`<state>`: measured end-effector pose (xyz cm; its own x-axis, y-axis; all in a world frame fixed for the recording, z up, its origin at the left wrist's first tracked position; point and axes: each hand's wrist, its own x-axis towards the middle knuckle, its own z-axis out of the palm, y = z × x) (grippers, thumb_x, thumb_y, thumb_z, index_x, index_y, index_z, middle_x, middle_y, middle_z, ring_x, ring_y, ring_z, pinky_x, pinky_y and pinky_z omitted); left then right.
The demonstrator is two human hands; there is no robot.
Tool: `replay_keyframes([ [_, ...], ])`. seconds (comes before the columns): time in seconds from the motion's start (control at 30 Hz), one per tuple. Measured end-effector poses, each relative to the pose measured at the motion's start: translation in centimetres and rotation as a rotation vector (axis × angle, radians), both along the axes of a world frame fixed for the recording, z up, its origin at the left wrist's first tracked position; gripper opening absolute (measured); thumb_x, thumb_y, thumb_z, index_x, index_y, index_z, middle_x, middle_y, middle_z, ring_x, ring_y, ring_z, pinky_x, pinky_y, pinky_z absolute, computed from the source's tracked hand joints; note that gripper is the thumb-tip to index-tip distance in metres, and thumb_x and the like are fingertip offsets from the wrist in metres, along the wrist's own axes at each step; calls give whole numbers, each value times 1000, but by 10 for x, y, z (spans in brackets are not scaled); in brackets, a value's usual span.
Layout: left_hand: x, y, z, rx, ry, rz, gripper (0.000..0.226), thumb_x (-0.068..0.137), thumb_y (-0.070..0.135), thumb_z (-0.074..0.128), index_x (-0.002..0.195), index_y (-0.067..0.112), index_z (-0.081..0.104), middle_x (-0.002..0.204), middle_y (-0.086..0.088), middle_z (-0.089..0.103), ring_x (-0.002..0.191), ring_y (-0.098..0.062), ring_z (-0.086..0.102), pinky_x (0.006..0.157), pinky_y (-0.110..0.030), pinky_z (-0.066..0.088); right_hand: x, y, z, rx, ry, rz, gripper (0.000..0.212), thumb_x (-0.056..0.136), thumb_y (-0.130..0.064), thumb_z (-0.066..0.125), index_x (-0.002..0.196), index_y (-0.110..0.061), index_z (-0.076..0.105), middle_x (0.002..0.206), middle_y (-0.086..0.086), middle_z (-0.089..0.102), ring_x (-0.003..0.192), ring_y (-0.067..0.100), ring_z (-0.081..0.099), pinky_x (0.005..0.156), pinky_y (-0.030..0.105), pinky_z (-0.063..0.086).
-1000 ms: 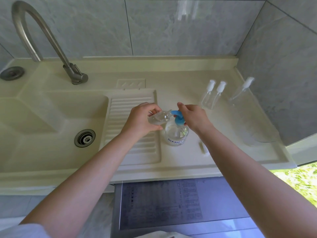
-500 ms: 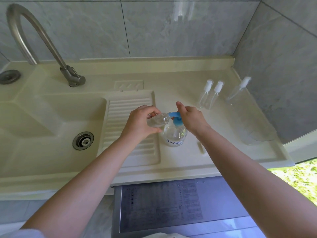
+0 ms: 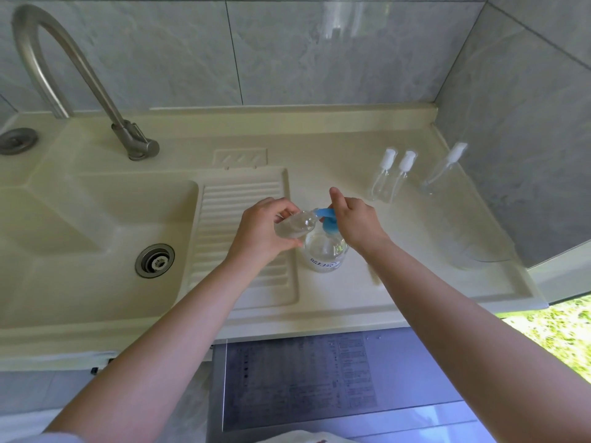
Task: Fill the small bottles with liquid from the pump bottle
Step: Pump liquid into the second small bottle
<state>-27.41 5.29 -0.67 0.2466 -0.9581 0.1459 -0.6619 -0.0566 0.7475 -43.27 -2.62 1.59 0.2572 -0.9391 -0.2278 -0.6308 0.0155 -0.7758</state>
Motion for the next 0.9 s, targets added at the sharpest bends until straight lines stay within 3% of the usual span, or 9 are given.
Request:
replay_keyframes([
  [0.13, 0, 0, 0, -16, -6, 3, 49, 51, 10, 92, 94, 22, 70, 91, 6, 65, 81, -5, 59, 75, -3, 41, 0, -1, 0, -28, 27, 39, 55, 105, -41, 34, 92, 4, 63, 93, 19, 63, 85, 31, 51, 70, 31, 36],
  [0.23, 0, 1, -3, -31, -11, 6, 48, 50, 10, 91, 92, 22, 71, 88, 5, 64, 81, -7, 61, 77, -8, 45, 4, 1, -2, -149, 111, 83, 43, 106, -36, 31, 85, -5, 53, 79, 12, 53, 74, 28, 46, 69, 29, 33],
  [0.37, 1, 3, -6, -19, -19, 10, 47, 50, 11, 92, 92, 20, 71, 87, 5, 63, 81, -8, 60, 74, -5, 43, 6, 3, -10, -216, 131, 65, 44, 106, -35, 30, 86, -5, 54, 80, 15, 54, 76, 30, 48, 70, 32, 35],
  [0.47, -1, 2, -4, -17, -13, 18, 49, 50, 11, 92, 93, 20, 71, 89, 5, 64, 81, -9, 60, 74, -8, 44, 3, 1, -2, -113, 91, 42, 56, 106, -40, 30, 95, 5, 62, 87, 20, 60, 82, 32, 52, 72, 33, 38],
  [0.6, -1, 1, -1, -27, -10, 24, 51, 49, 12, 93, 94, 21, 71, 90, 5, 65, 81, -11, 61, 77, -13, 46, -1, -4, 1, 18, 43, 22, 61, 105, -46, 32, 104, 3, 68, 108, 20, 67, 96, 32, 57, 76, 33, 40],
  [0.73, -1, -1, -3, -19, -16, 24, 51, 49, 13, 93, 94, 22, 71, 89, 5, 64, 81, -10, 60, 76, -12, 45, 1, -2, 0, -16, 26, 24, 57, 105, -42, 36, 97, 7, 64, 94, 21, 65, 78, 24, 45, 62, 29, 37],
  [0.9, -1, 0, -7, 14, -22, 21, 50, 50, 14, 93, 94, 22, 71, 89, 6, 63, 80, -9, 59, 71, -4, 41, 6, 2, -5, -103, 42, 12, 48, 106, -34, 36, 89, 3, 62, 95, 23, 63, 81, 29, 50, 69, 32, 36],
])
